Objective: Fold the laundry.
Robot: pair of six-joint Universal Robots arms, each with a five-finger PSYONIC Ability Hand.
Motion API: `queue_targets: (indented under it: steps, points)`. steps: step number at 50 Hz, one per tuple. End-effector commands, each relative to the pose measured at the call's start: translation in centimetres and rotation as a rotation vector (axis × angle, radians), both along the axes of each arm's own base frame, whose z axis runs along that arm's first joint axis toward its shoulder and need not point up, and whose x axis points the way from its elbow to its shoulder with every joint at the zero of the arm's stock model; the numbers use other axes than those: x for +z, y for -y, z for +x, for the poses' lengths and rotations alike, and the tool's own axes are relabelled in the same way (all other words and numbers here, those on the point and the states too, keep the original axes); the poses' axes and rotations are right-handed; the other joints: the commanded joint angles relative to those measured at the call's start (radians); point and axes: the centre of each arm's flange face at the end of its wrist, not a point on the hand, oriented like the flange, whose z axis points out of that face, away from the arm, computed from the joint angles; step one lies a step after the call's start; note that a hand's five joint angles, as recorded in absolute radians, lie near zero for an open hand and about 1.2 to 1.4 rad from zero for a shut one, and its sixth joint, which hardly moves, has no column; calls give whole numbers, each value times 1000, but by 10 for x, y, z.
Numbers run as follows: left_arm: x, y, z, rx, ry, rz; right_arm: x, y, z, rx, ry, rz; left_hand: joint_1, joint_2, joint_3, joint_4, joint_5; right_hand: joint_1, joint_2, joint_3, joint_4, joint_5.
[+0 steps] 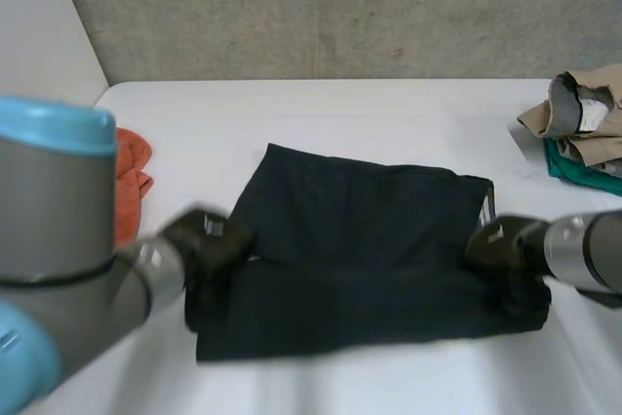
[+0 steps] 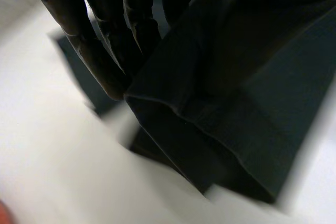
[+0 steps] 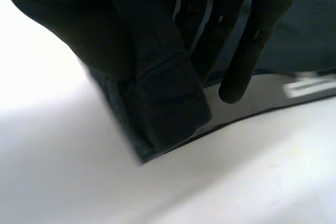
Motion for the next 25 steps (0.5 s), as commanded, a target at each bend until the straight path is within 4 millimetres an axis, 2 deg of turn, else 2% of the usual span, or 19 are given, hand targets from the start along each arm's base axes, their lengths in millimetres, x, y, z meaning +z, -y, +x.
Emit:
queue_targets:
  steps: [1, 3, 6, 7, 12, 17, 19, 20, 21, 23, 24, 25]
  points:
    - [13, 93, -41, 86, -199, -336, -2, 54, 9, -204, 164, -184, 235, 194, 204, 198, 221, 288, 216, 206, 196, 212]
    - [9, 118, -56, 90, -245, -411, -4, 71, 13, -221, 202, -271, 235, 194, 204, 198, 221, 288, 216, 206, 196, 212]
    - [2, 139, -68, 92, -280, -462, -9, 88, 17, -223, 229, -358, 235, 194, 204, 198, 221, 288, 216, 206, 196, 212]
    - [-8, 150, -74, 88, -282, -470, -13, 97, 20, -225, 248, -407, 235, 194, 204, 198, 221, 288, 216, 206, 196, 212]
    - [-40, 176, -87, 120, -272, -493, -30, 124, 34, -214, 285, -549, 235, 194, 204, 198, 221, 288, 216, 206, 196, 212]
    - [-54, 193, -98, 144, -291, -574, -47, 139, 47, -203, 299, -642, 235, 194, 204, 198, 221, 288, 216, 206, 196, 212]
    - [-58, 197, -102, 127, -321, -606, -51, 143, 50, -216, 284, -679, 235, 194, 204, 198, 221, -1, -74, -83, -93, -78]
    - [-58, 198, -104, 115, -333, -612, -51, 144, 51, -225, 277, -692, 235, 194, 204, 198, 221, -346, -418, -428, -438, -422]
    - [-61, 197, -108, 87, -350, -613, -51, 145, 51, -246, 264, -713, -256, -297, -287, -293, -270, -701, -773, -783, -793, -777]
    - [-61, 193, -112, 55, -372, -603, -49, 147, 49, -279, 254, -741, -886, -927, -917, -923, -900, -933, -1006, -1016, -1026, -1010]
    - [-63, 192, -113, 47, -379, -593, -48, 149, 48, -299, 248, -755, -987, -1028, -1017, -1024, -1001, -933, -1006, -1016, -1026, -1010]
    - [-63, 189, -114, 36, -394, -577, -42, 152, 45, -332, 246, -785, -987, -1028, -1017, -1024, -1001, -933, -1006, -1016, -1026, -1010]
